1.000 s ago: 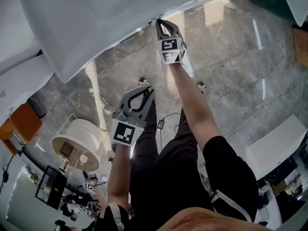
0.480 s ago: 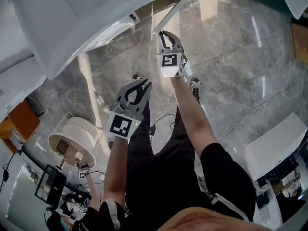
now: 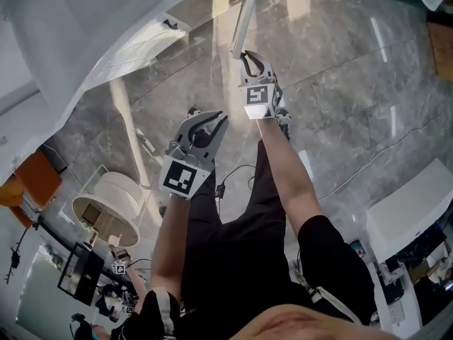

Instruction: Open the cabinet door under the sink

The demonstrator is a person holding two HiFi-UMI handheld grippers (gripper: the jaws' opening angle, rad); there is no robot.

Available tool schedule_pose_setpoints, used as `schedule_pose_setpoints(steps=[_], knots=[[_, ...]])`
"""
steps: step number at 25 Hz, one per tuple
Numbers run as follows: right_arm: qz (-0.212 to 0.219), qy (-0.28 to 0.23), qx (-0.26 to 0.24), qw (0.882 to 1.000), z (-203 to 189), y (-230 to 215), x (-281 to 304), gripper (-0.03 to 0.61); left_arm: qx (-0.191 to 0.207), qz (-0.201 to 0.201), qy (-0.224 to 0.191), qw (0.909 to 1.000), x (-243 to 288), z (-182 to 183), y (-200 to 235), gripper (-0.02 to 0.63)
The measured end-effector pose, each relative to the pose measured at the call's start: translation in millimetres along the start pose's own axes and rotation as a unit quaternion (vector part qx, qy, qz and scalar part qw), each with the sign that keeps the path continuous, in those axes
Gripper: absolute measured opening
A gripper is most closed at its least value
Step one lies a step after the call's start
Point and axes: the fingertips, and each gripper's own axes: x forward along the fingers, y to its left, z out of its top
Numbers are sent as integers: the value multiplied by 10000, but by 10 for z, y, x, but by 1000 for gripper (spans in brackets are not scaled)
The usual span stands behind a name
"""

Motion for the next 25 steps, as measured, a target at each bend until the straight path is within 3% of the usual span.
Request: schedule_pose_setpoints(steps=[5,9,13,21,25], knots=[[280,110,42,9995,-198,-325,-198,91,39,-154,12,9999,260,57,-214,46],[252,156,319,9991,-245,-735,-331,87,192,-331,-28,9993,482,196,-395,46],[616,312,96,9976,-326,-994,-389,88,261,-473,-14,9985,627,254,-535,46],[837,509,-78,9952,-411,-1517,-409,84,123,-450,-7,9989,866,360,-606,46],[809,559,264,9948,-440,-1744,-394,80,119,-366,-95,9992,952,473,-540,46]])
